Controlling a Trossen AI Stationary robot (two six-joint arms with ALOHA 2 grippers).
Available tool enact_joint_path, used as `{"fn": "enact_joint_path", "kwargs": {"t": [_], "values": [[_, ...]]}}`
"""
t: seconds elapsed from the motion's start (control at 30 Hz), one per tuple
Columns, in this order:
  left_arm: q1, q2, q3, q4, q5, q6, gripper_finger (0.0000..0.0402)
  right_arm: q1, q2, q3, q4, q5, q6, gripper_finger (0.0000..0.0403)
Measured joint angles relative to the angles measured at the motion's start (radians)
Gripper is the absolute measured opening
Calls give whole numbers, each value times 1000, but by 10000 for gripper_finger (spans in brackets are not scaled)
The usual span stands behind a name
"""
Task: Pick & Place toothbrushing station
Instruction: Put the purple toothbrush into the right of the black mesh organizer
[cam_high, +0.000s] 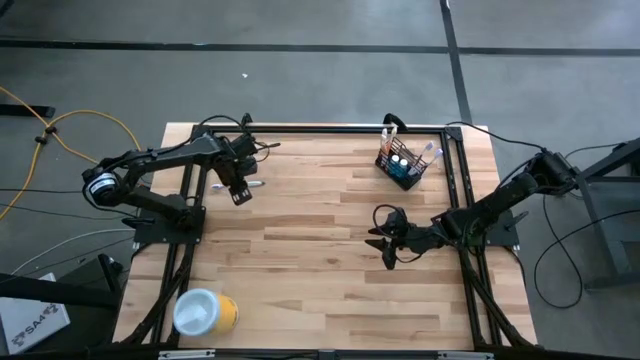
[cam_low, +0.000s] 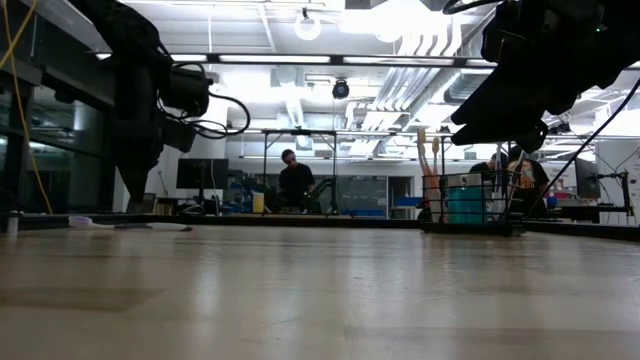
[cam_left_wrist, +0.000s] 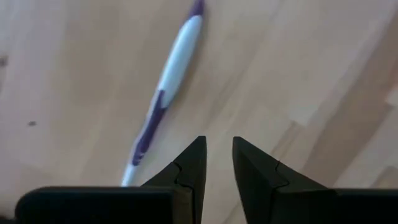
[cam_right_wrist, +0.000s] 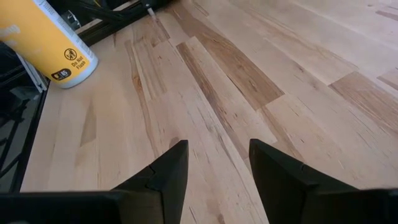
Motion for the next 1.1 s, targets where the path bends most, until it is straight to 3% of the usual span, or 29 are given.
{"fn": "enact_joint_path", "kwargs": {"t": [0.33,0.57,0.73,1.1], "values": [[-1,0,-1,-3,-108,-28,74,0,0,0,0,0,0,162],[-4,0,-1,50,-109,-35,74,0,0,0,0,0,-3,162],[-4,0,-1,73,-102,-154,74,0,0,0,0,0,-7,162],[8,0,-1,68,-40,-98,77,0,0,0,-1,0,-8,162]]}}
